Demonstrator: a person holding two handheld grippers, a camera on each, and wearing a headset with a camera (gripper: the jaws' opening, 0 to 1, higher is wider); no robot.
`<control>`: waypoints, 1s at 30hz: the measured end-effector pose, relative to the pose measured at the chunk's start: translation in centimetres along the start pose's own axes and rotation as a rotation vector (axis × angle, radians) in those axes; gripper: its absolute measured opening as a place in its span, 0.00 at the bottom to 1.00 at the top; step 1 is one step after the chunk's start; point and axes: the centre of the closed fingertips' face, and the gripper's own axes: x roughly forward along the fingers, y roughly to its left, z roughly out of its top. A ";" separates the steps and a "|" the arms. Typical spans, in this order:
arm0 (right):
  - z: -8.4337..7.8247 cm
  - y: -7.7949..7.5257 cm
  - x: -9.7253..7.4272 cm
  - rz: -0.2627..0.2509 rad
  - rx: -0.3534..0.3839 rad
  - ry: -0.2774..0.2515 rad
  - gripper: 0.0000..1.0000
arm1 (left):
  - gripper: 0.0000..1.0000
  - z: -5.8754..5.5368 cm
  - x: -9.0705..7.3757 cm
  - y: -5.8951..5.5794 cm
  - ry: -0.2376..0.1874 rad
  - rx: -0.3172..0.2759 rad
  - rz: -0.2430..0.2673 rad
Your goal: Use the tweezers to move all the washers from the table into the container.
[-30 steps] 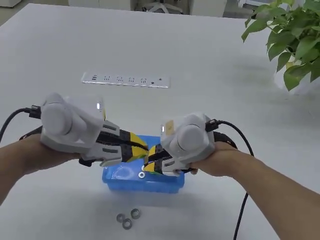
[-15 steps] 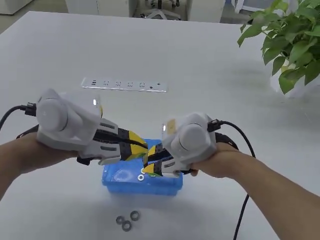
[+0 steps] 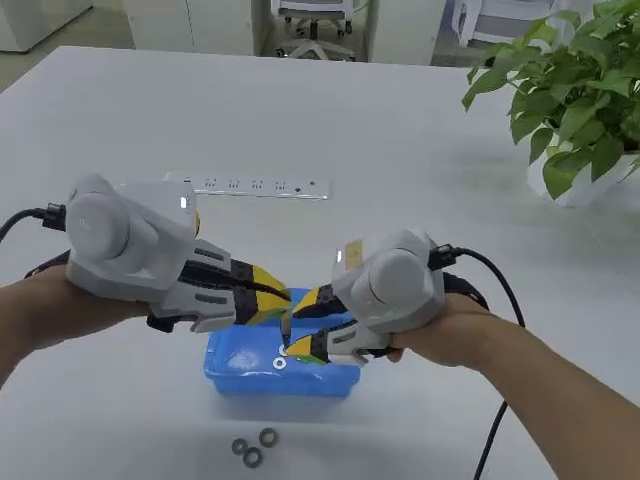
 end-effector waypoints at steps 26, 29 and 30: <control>-1.4 1.5 -4.9 -0.152 0.162 -0.017 0.72 | 0.05 0.6 -2.7 -3.0 0.015 -0.013 -0.008; -1.7 2.0 -5.2 -0.158 0.183 -0.021 0.75 | 0.05 0.4 -2.8 -3.4 0.015 -0.014 -0.009; -1.8 2.1 -5.2 -0.158 0.189 -0.024 0.76 | 0.05 0.4 -2.8 -3.5 0.015 -0.014 -0.011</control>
